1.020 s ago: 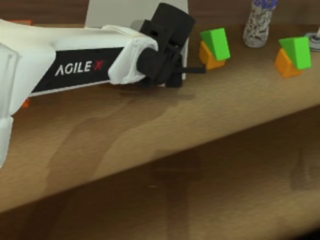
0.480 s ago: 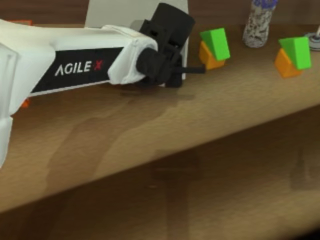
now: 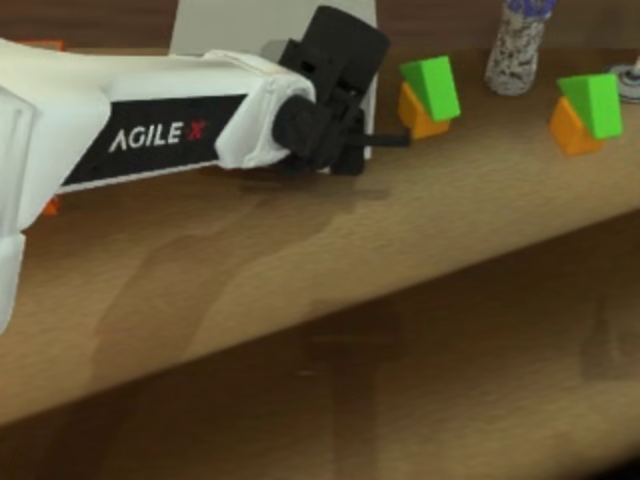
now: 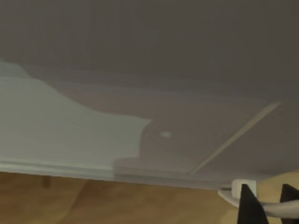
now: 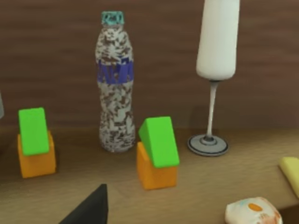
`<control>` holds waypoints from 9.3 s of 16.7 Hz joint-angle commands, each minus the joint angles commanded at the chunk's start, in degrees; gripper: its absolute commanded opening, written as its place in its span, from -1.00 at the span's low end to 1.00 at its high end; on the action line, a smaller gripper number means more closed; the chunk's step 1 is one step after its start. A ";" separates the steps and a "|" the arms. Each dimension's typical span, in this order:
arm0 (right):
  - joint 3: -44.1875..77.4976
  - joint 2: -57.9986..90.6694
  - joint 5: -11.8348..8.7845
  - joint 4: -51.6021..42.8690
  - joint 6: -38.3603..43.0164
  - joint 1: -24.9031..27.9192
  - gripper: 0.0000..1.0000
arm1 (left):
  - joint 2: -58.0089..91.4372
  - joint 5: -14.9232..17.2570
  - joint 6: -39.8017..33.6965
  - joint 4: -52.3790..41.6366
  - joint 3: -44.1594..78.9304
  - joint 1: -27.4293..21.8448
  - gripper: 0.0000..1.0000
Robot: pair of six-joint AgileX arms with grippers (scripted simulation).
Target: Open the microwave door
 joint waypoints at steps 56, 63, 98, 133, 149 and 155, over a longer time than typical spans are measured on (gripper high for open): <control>0.00 0.00 0.00 0.00 0.00 0.00 1.00 | -3.43 3.28 4.49 3.40 -5.52 0.70 -1.00; 0.00 0.00 0.00 0.00 0.00 0.00 1.00 | -3.43 3.28 4.49 3.40 -5.52 0.70 -1.00; 0.00 0.00 0.00 0.00 0.00 0.00 1.00 | -4.98 5.49 6.57 4.90 -7.99 0.73 -1.00; 0.00 0.00 0.00 0.00 0.00 0.00 1.00 | -8.06 8.42 10.88 7.33 -12.28 2.02 -1.00; 0.00 0.00 0.00 0.00 0.00 0.00 1.00 | -8.19 8.67 11.34 7.43 -12.82 2.21 -1.00; 0.00 0.00 0.00 0.00 0.00 0.00 1.00 | -8.19 8.67 11.34 7.43 -12.82 2.21 -1.00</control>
